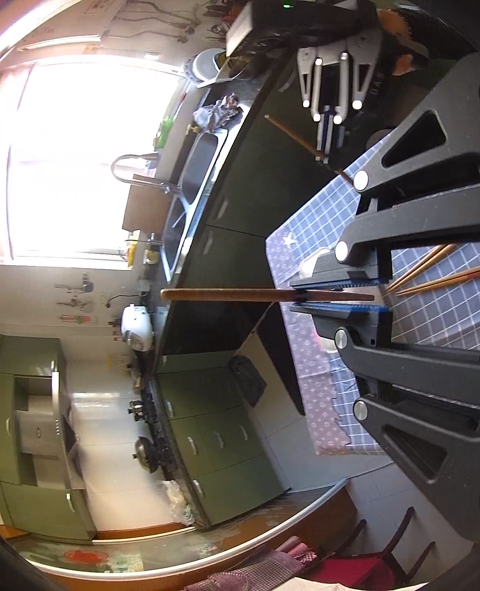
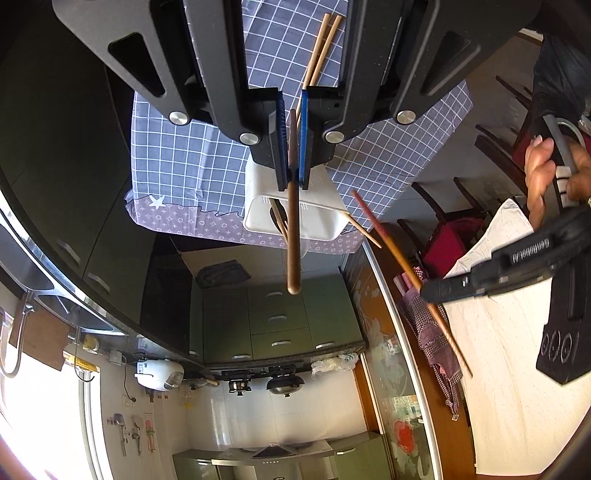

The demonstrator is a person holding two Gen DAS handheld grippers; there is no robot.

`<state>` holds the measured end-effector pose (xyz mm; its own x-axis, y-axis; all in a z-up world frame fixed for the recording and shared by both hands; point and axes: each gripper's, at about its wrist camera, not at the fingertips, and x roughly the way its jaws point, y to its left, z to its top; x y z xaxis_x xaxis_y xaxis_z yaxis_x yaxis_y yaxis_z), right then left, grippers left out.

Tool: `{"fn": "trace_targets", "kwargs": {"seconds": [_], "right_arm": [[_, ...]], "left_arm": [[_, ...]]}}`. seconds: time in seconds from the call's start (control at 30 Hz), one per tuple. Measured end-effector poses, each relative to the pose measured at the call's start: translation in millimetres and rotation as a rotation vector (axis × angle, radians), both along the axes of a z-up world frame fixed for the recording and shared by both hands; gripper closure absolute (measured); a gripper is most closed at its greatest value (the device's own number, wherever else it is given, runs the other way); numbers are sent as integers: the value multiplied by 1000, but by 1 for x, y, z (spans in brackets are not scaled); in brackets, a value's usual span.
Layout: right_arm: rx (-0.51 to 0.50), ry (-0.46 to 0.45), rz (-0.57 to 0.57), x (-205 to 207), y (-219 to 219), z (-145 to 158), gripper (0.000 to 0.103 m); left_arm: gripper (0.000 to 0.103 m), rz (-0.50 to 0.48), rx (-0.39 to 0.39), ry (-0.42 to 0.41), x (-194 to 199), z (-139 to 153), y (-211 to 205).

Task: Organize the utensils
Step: 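Lift the held chopsticks over the white caddy and open both grippers to drop them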

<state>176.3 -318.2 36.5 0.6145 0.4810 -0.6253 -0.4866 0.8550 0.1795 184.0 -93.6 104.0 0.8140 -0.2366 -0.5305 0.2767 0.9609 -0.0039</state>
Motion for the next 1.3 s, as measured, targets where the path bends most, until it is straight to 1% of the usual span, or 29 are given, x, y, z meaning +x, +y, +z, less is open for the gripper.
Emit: {"fn": "trace_targets", "kwargs": {"seconds": [0.07, 0.13, 0.23, 0.37, 0.53, 0.6, 0.63, 0.67, 0.7, 0.8, 0.9, 0.97, 1.03, 1.17, 1.3], "right_arm": [[0, 2, -1, 0, 0, 0, 96], [1, 4, -5, 1, -2, -1, 96], [11, -1, -11, 2, -5, 1, 96], [26, -18, -16, 5, -6, 11, 96], [56, -42, -39, 17, -8, 29, 96], [73, -43, -47, 27, -9, 37, 96], [87, -41, -48, 31, -8, 41, 96], [100, -42, -49, 36, -8, 45, 96], [110, -45, -53, 41, -6, 49, 96], [131, -58, -77, 57, -2, 58, 96], [121, -71, -115, 74, 4, 60, 96], [103, -57, -124, 85, 10, 53, 96], [72, -27, -125, 96, 18, 38, 96], [6, 39, -111, 113, 37, 5, 96], [-39, 77, -95, 122, 49, -18, 95]], "left_arm": [[96, 28, 5, -28, 10, 3, -4], [96, 51, 6, -21, 24, -1, -6], [96, 88, 6, 26, 48, -19, -5], [96, 118, 17, 120, 74, -55, -1], [96, 123, 54, 206, 88, -91, -2], [92, 118, 68, 228, 89, -101, -2], [85, 116, 69, 235, 90, -104, 0], [77, 116, 68, 239, 90, -106, 0], [76, 116, 63, 237, 89, -106, 3], [76, 114, 43, 223, 83, -100, 7], [76, 105, 22, 198, 71, -88, 12], [75, 94, 26, 183, 61, -83, 12], [73, 80, 37, 190, 53, -84, 11], [73, 35, 53, 268, 39, -101, 10], [73, -2, 39, 345, 29, -120, 8]]}}
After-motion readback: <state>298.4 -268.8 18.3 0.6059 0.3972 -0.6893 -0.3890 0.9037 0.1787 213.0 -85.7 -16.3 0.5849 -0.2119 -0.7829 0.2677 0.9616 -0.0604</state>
